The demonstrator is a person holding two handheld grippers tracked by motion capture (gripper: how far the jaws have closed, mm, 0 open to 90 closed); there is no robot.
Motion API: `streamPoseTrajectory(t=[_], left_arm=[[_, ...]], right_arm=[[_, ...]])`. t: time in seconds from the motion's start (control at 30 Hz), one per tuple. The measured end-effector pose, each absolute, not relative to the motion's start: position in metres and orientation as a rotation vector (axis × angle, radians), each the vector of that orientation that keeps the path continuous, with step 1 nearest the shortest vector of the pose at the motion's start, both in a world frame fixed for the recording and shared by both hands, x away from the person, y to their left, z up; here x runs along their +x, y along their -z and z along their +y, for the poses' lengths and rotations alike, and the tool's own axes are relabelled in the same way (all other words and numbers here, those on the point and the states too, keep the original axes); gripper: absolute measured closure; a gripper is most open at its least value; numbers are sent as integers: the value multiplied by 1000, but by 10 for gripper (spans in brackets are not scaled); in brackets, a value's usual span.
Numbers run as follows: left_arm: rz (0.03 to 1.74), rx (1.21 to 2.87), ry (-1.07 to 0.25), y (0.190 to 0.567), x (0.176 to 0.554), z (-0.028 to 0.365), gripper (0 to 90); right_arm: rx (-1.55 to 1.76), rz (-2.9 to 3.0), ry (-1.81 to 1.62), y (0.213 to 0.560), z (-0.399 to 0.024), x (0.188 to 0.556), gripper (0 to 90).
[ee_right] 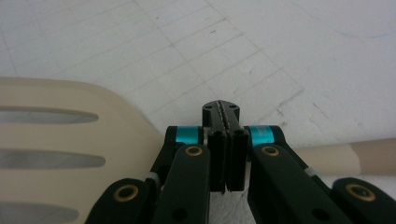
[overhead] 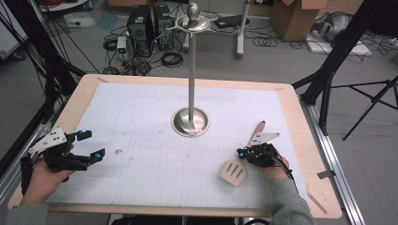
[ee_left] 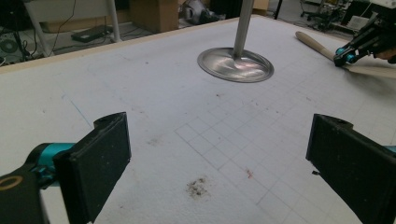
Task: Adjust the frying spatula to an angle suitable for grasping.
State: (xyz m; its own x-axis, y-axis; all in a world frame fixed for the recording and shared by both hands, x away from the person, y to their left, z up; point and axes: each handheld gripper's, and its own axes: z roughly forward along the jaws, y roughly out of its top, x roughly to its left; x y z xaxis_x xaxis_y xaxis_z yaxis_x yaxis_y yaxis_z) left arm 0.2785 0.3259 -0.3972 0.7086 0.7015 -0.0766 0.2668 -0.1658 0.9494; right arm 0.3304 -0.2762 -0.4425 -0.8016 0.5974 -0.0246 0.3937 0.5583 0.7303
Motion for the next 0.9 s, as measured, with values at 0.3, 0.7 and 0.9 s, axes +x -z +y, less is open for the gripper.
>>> streamPoseTrajectory(t=[0.3, 0.7, 0.9], left_arm=[[776, 1747, -453, 398, 281, 326, 69], [777, 1750, -446, 399, 281, 325, 69], [777, 1749, -448, 399, 281, 325, 69]], right_arm=[[828, 2513, -1107, 442, -280, 326, 900], [849, 2525, -1147, 442, -288, 322, 900], [854, 2546, -1190, 442, -295, 317, 900]])
